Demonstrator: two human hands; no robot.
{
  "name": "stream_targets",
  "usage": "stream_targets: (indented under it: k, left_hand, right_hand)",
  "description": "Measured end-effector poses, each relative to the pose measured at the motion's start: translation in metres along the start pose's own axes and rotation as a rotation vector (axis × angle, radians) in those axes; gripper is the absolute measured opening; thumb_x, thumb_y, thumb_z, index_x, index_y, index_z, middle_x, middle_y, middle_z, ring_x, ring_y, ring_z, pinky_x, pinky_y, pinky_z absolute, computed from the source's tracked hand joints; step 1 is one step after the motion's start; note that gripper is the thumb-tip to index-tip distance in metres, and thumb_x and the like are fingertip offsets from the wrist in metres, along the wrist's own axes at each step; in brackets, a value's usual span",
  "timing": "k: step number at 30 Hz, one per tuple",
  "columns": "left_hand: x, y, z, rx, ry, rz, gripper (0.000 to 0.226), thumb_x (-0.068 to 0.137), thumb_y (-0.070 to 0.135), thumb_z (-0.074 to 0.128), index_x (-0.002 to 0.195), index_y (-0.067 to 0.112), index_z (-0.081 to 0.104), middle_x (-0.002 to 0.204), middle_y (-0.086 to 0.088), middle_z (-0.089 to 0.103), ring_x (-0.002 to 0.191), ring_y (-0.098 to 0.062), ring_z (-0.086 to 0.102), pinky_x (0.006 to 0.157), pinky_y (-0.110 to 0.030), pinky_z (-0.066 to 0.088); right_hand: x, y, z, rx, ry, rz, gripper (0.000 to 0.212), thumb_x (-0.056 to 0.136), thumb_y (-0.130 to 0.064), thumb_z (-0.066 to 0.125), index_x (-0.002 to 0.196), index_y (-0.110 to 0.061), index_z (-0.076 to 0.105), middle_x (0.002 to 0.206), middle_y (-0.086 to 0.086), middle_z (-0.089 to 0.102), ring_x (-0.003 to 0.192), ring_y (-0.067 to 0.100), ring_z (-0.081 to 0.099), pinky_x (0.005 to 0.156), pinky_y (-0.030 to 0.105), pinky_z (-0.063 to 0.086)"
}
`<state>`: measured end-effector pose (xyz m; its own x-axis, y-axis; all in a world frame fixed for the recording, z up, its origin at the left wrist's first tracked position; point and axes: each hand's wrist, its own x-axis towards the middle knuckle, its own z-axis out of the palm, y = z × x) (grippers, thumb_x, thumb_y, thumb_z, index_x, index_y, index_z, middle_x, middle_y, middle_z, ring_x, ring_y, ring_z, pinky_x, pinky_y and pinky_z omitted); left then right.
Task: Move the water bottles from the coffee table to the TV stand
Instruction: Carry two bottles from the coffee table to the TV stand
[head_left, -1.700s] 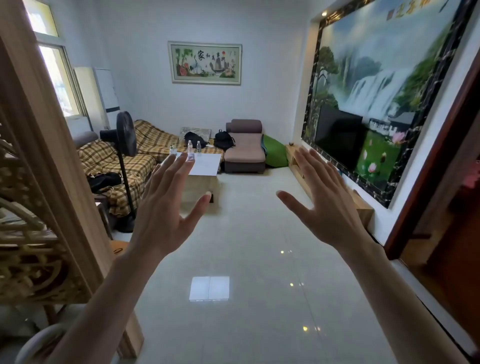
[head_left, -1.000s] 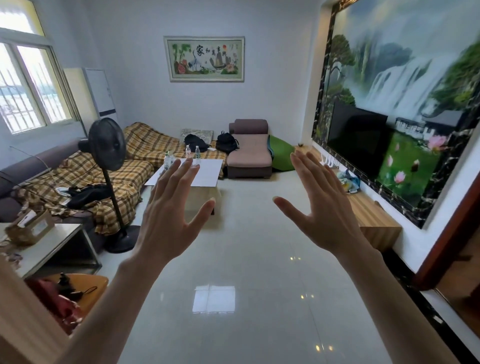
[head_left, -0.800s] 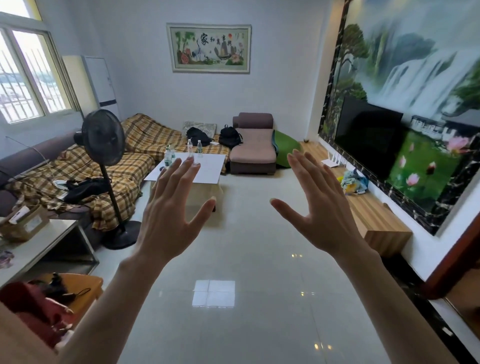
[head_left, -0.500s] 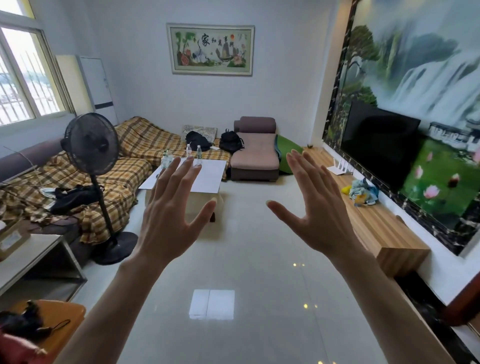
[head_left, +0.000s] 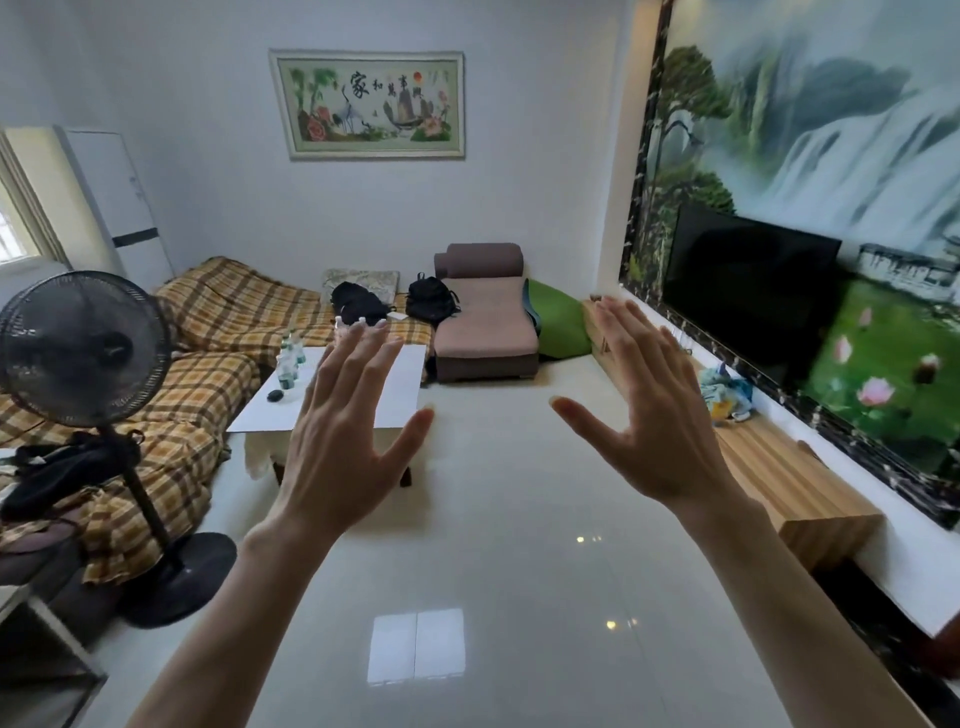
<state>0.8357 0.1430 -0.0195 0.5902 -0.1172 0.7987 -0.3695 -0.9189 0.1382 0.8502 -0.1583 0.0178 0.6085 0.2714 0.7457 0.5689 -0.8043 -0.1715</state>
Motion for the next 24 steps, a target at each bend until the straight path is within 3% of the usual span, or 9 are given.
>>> stream_targets:
  k: [6,13,16,24]
  left_hand:
    - [0.047,-0.043,0.075,-0.023,0.003,0.01,0.071,0.101,0.056,0.051,0.157,0.014,0.038,0.169,-0.004,0.034,0.161,-0.021,0.02,0.128,-0.051,0.028]
    - [0.124,-0.085,0.181,-0.032,-0.019,0.015,0.07,0.101,0.055,0.051,0.157,0.013,0.039,0.168,-0.003,0.036,0.161,-0.017,0.021,0.128,-0.043,0.028]
    - [0.163,-0.101,0.225,-0.037,-0.05,-0.002,0.071,0.101,0.052,0.052,0.158,0.013,0.038,0.169,-0.002,0.033,0.161,-0.016,0.02,0.126,-0.05,0.033]
    - [0.247,-0.146,0.328,0.011,-0.038,-0.029,0.07,0.101,0.052,0.052,0.158,0.014,0.038,0.169,-0.001,0.034,0.16,-0.017,0.022,0.125,-0.055,0.031]
  right_hand:
    - [0.045,0.051,0.06,-0.016,-0.015,-0.011,0.095,0.091,-0.073,0.043,0.16,-0.01,0.028,0.169,0.005,0.026,0.158,0.02,0.017,0.127,0.05,0.018]
    - [0.119,0.14,0.144,-0.039,-0.009,-0.058,0.093,0.093,-0.075,0.041,0.16,-0.012,0.027,0.169,0.005,0.026,0.159,0.019,0.015,0.127,0.052,0.019]
    - [0.157,0.182,0.178,-0.033,-0.03,-0.062,0.094,0.093,-0.075,0.043,0.161,-0.013,0.024,0.17,0.003,0.023,0.159,0.017,0.012,0.127,0.053,0.019]
    - [0.245,0.278,0.258,-0.005,-0.061,-0.068,0.095,0.093,-0.076,0.041,0.162,-0.012,0.022,0.17,0.001,0.022,0.159,0.014,0.009,0.13,0.043,0.012]
